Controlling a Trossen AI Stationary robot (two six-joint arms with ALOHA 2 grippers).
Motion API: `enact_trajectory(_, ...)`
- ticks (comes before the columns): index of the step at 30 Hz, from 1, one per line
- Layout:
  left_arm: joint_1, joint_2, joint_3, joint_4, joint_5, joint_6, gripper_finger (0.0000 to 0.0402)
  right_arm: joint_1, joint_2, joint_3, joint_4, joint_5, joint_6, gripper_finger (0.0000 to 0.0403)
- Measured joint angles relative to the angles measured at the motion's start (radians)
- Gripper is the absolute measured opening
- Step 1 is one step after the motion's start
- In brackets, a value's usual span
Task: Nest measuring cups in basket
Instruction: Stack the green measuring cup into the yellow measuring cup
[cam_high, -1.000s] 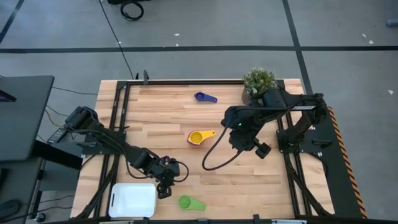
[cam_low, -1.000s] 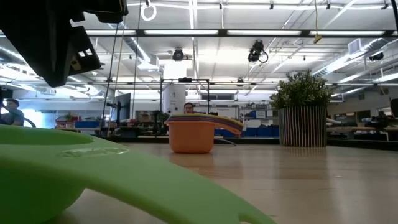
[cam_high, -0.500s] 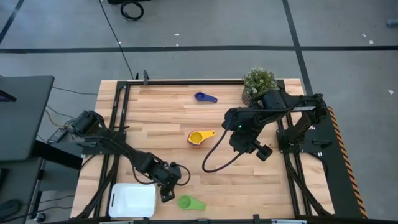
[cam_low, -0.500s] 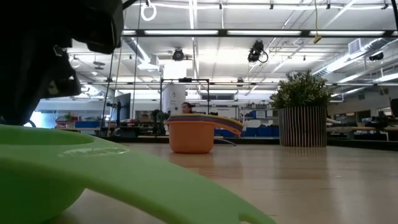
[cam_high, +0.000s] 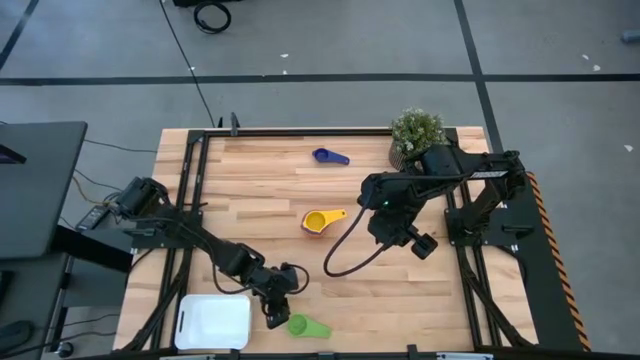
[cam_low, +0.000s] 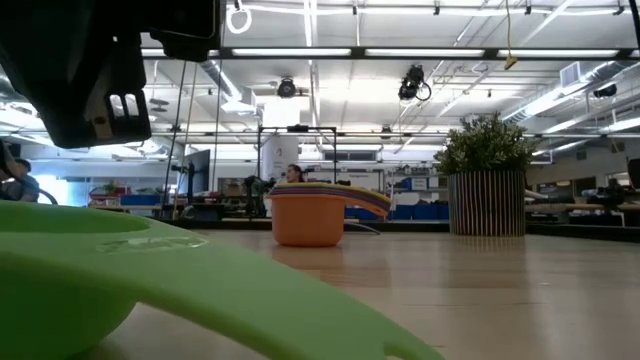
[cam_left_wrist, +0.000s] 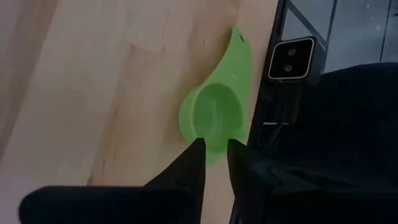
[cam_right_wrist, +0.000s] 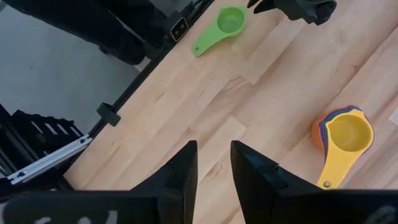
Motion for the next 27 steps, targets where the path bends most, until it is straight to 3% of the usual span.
enact_trajectory(27, -0.035, 0.127, -0.001, 0.112, 0.004, -0.079, 0.0076, 0.0, 0.0, 0.001, 0.0, 0.003, 0.022, 0.0103)
